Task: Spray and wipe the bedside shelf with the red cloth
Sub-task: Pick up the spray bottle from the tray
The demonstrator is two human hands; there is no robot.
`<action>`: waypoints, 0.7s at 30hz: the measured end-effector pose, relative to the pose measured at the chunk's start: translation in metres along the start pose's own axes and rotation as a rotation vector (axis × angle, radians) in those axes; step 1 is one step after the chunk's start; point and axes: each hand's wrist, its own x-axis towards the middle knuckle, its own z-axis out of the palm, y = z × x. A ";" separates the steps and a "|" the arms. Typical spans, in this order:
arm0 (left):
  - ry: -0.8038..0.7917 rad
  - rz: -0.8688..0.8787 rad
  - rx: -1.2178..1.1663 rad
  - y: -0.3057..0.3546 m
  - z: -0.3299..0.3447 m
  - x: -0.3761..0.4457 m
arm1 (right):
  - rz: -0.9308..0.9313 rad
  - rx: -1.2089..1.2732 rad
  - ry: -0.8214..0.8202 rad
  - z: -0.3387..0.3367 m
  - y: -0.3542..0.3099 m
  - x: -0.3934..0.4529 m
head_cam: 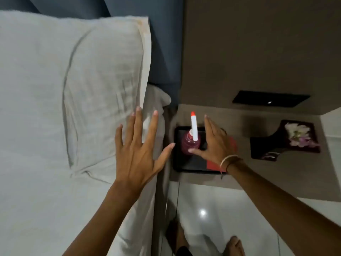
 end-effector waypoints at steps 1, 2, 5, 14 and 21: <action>-0.008 -0.002 -0.023 0.001 0.004 0.003 | 0.004 0.109 0.035 0.008 -0.003 0.012; -0.001 -0.007 -0.042 0.002 0.014 0.005 | 0.018 0.233 0.057 0.017 -0.007 0.021; -0.024 0.011 -0.019 0.003 0.034 0.005 | 0.013 0.344 0.317 0.032 -0.025 0.049; -0.031 0.062 -0.068 0.059 0.050 -0.030 | 0.171 0.221 0.588 -0.002 -0.009 -0.067; -0.116 0.163 -0.054 0.132 0.089 -0.069 | 0.484 0.225 0.590 0.002 0.087 -0.212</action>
